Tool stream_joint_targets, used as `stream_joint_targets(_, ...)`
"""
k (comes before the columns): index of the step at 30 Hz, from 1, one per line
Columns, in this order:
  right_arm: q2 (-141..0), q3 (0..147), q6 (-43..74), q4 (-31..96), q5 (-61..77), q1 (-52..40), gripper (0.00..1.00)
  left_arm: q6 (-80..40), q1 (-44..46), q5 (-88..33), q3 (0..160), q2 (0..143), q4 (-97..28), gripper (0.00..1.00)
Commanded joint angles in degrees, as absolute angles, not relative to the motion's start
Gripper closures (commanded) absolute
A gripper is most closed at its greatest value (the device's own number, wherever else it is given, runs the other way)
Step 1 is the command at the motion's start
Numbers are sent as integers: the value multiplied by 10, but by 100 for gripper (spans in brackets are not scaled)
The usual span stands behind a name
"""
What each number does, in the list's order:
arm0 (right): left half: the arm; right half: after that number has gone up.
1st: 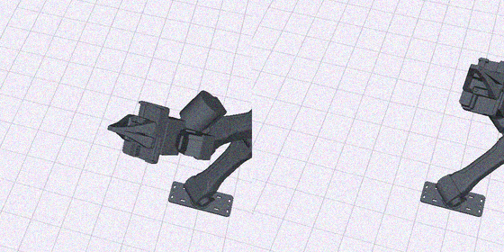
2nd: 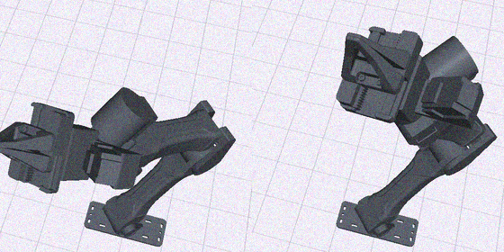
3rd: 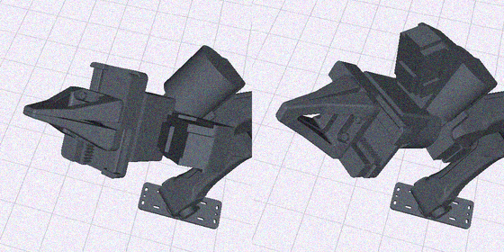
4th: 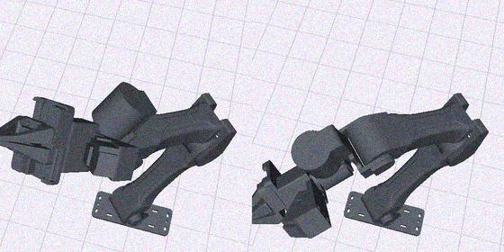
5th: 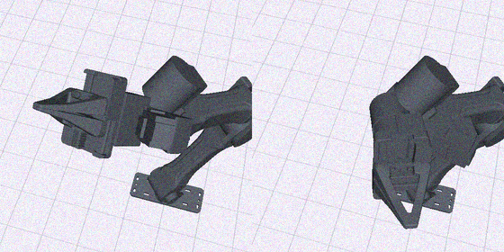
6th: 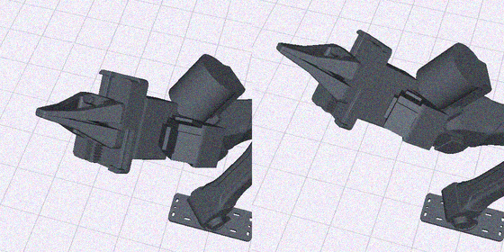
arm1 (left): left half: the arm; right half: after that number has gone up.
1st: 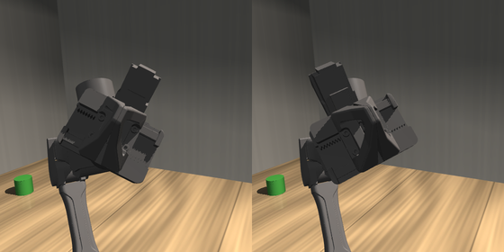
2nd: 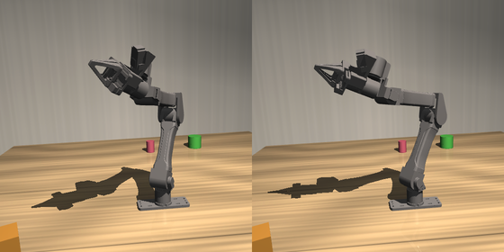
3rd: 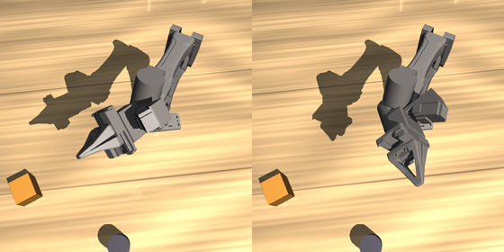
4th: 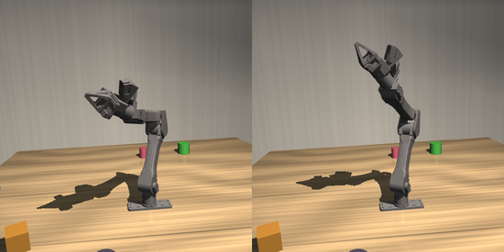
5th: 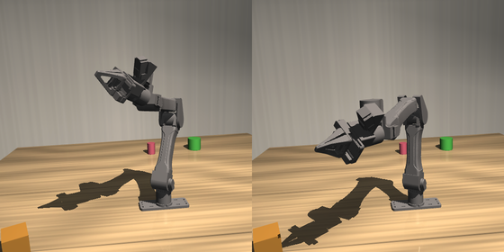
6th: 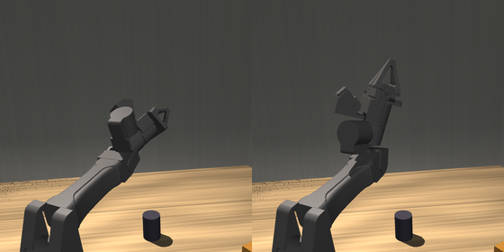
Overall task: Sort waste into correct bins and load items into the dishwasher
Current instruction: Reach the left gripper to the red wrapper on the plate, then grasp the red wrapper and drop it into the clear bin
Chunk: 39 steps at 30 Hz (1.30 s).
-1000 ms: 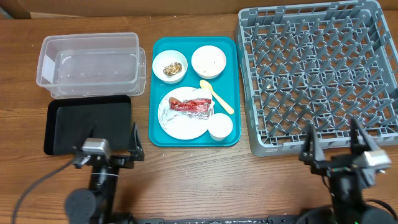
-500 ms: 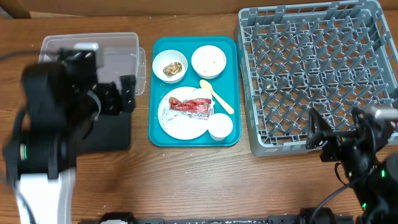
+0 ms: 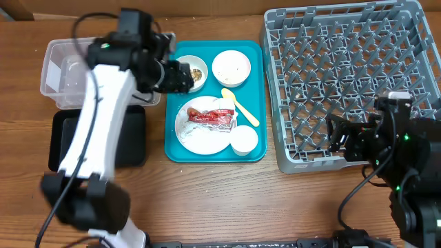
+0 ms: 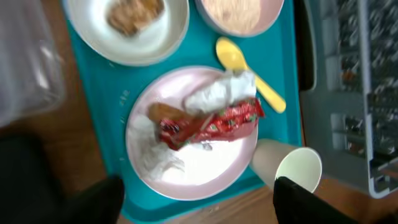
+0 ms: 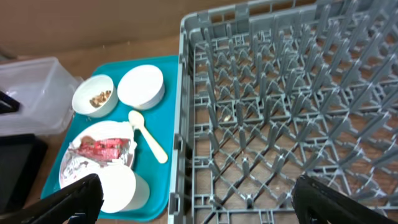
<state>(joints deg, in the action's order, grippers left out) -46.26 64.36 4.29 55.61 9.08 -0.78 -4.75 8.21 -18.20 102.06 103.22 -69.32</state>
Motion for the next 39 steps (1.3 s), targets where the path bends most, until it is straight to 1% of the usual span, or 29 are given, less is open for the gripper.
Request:
stream_joint_targets(1,-477,655,45,563,100,-6,0,-30,149,-141,1032,1096,-728,31)
stream_joint_targets(3,-486,655,45,564,100,-6,0,-30,180,-86,1032,1118,-735,37)
stream_joint_targets(6,-499,655,45,568,100,-6,0,-28,225,-10,1032,1153,-730,38)
stream_joint_targets(8,-509,655,45,572,100,-6,0,-16,246,36,1032,1180,-722,43)
stream_joint_targets(10,-519,655,45,576,100,-6,0,-5,256,68,1032,1202,-714,52)
stream_joint_targets(12,-528,655,45,578,100,-6,0,2,257,90,1032,1223,-703,55)
stream_joint_targets(17,-548,655,45,585,100,-6,0,14,248,107,1032,1245,-679,55)
stream_joint_targets(21,-564,655,45,591,100,-6,0,34,248,100,1032,1245,-653,52)
stream_joint_targets(23,-567,655,45,592,100,-6,0,53,251,80,1032,1245,-656,54)
stream_joint_targets(24,-569,655,45,593,100,-6,0,56,253,72,1032,1245,-660,62)
stream_joint_targets(25,-569,655,45,594,100,-6,0,56,254,69,1032,1245,-663,75)
stream_joint_targets(26,-569,655,45,595,100,-6,0,56,254,65,1032,1245,-666,82)
stream_joint_targets(27,-569,655,45,595,100,-6,0,56,255,62,1032,1245,-669,94)
stream_joint_targets(28,-569,655,45,596,100,-6,0,55,255,60,1032,1245,-672,96)
stream_joint_targets(34,-569,655,45,597,100,-6,0,33,255,60,1042,1244,-694,96)
stream_joint_targets(39,-569,655,45,598,100,-6,0,2,250,45,1163,1244,-790,96)
